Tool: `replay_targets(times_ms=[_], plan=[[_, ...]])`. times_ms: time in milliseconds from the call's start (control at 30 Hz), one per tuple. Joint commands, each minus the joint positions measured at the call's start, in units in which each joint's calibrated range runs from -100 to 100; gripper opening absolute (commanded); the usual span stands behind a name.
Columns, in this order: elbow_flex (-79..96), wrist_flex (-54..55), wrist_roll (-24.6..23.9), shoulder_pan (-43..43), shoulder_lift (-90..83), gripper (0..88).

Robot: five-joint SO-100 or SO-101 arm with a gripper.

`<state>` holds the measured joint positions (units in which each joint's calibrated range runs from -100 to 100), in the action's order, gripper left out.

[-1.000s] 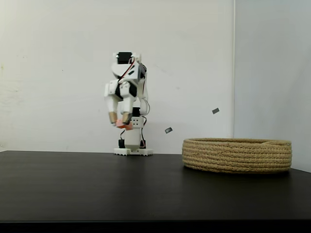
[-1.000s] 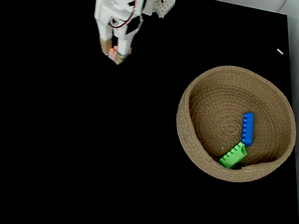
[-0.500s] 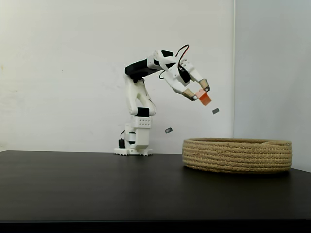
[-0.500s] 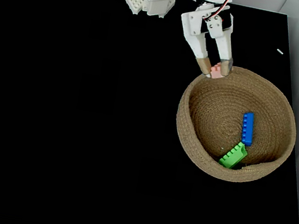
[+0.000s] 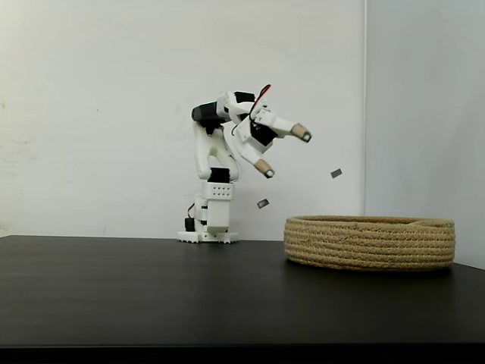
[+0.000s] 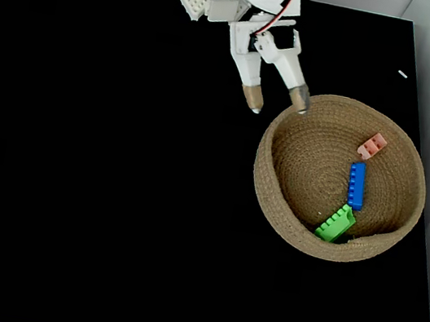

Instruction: Place the lego blocks in the tray

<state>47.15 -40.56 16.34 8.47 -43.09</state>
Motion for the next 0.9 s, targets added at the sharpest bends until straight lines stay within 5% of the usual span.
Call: replay_targets(times_ms=[0,233,867], plan=[[7.7,-2.5,-3.8,-4.3,-14.9,0.0],[21.5,-18.6,-5.8,-9.0,-32.2,0.0],[45.6,-27.5,-8.2,-11.2,-55.7,0.0]])
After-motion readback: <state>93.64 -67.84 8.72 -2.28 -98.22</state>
